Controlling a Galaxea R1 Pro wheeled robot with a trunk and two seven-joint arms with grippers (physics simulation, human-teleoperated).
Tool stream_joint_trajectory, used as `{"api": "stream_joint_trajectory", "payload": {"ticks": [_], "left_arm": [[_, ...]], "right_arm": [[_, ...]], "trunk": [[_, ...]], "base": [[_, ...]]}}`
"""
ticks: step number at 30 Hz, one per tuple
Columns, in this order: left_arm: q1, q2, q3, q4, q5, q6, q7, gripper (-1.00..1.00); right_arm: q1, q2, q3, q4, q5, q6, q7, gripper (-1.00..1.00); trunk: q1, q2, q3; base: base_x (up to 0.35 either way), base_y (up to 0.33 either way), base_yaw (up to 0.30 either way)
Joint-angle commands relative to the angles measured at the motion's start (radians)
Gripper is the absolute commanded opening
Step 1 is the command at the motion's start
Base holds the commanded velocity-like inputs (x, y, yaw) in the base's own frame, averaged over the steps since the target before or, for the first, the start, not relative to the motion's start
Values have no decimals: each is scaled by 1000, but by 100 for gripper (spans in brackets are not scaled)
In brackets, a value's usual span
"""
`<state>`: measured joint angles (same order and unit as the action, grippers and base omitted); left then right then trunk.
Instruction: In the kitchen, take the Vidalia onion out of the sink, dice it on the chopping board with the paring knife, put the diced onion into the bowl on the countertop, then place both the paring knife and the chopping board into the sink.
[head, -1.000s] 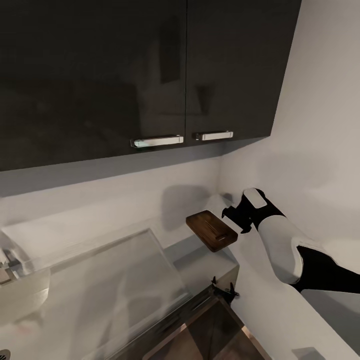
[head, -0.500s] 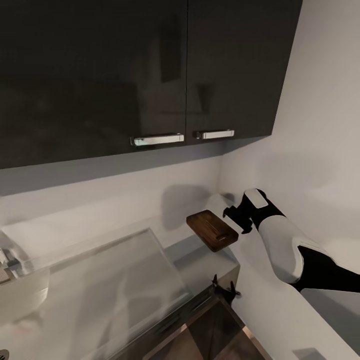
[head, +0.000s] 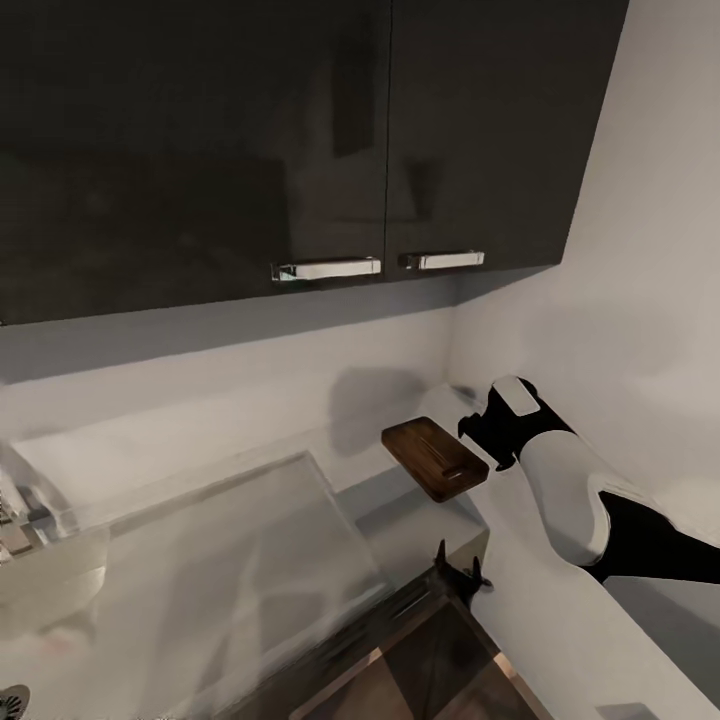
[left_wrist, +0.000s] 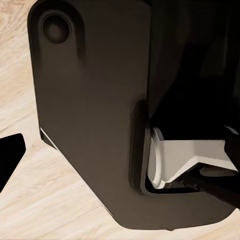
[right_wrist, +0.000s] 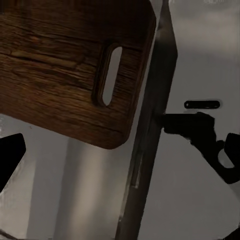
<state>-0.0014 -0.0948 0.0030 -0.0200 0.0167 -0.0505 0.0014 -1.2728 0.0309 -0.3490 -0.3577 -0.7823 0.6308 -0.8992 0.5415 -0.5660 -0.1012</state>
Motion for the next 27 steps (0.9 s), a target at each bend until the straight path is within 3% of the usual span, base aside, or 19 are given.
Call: {"api": "stream_joint_trajectory", "payload": {"ticks": [1, 3, 7, 27], "left_arm": [[0, 0, 0, -1, 2, -2, 0, 100], [0, 0, 0, 0, 2, -2, 0, 100], [0, 0, 0, -1, 2, -2, 0, 100], [0, 0, 0, -1, 2, -3, -1, 100]], "right_arm": [[0, 0, -1, -2, -7, -7, -8, 100], [0, 0, -2, -3, -7, -55, -10, 100], [0, 0, -2, -5, -8, -74, -11, 100], [-1, 0, 2, -62, -9, -82, -10, 100]], "trunk": [[4, -9, -6], [12, -23, -14], [27, -51, -29], [104, -191, -94]], "base": [[0, 0, 88], [0, 0, 87], [0, 0, 76], [0, 0, 12]]}}
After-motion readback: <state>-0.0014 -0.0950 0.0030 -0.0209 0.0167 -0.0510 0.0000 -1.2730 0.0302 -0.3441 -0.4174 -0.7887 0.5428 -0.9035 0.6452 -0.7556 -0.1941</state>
